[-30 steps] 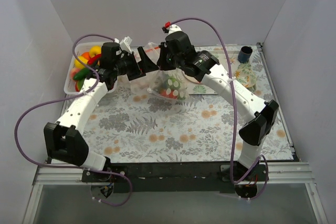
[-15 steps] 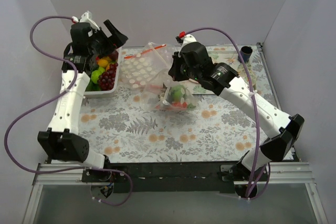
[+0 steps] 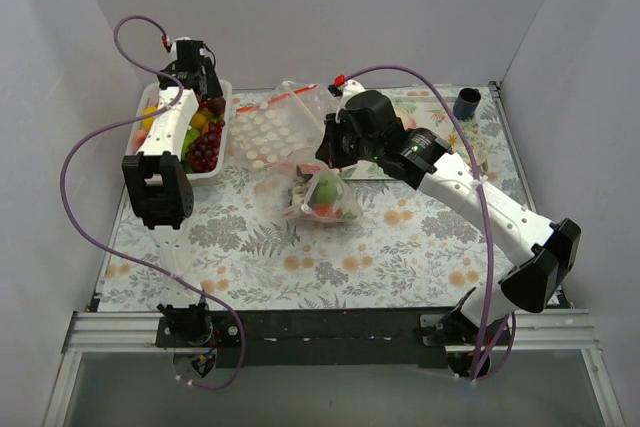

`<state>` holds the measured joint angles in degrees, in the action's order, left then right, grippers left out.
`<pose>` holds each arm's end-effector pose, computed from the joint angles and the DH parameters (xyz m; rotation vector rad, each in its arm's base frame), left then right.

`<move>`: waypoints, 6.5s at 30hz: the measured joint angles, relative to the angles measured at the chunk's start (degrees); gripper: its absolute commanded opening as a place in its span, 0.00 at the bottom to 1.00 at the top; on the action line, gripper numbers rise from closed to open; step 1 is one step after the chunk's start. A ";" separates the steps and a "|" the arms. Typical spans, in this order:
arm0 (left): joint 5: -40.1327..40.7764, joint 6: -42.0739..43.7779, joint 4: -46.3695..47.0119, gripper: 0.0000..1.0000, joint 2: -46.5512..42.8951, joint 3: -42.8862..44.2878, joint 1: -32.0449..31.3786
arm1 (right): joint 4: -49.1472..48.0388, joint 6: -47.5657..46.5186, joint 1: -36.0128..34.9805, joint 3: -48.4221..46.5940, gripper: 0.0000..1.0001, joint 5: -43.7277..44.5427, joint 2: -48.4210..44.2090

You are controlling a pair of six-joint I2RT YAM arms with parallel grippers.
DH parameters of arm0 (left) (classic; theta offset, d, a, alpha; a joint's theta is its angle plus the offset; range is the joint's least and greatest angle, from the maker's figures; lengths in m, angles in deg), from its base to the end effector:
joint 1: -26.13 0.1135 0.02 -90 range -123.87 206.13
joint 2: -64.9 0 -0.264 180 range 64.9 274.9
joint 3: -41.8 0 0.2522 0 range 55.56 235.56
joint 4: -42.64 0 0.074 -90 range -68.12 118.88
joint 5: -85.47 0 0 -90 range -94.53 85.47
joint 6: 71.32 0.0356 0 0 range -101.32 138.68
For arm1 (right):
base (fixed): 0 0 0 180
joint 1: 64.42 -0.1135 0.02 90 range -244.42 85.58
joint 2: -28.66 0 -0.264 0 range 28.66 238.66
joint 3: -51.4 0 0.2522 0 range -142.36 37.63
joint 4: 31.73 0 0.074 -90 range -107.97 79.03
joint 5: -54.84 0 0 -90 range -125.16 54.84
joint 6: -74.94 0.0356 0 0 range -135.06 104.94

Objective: Place the food in the zip-top bag and seal the zipper
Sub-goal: Pick up the fake fruit from the bin, then place the fake fruit in the zipper food storage bag.

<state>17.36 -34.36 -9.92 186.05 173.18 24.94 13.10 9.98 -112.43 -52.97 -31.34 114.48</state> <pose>0.4841 0.0032 0.3121 -1.1506 1.9295 -0.0654 0.2279 0.2497 0.4085 -0.3768 2.0741 0.7231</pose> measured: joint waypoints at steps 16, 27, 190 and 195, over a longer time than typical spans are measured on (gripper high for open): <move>2.82 4.35 1.81 0.87 5.01 1.25 7.87 | -1.75 -0.02 -0.17 0.52 0.01 -6.99 2.78; -5.14 1.33 1.53 0.93 6.78 1.25 10.64 | -2.58 0.00 -0.20 0.52 0.01 -7.04 3.41; -50.97 -16.46 9.64 0.53 -59.45 -53.68 3.76 | 4.09 -0.13 -0.85 -16.98 0.01 5.77 17.75; -54.62 -15.50 8.37 0.53 -63.91 -54.86 3.69 | 6.58 0.28 -0.85 -22.71 0.01 6.69 21.64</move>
<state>-37.26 -49.85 -1.55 122.14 118.32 28.63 19.68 10.26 -113.28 -75.68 -24.66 136.12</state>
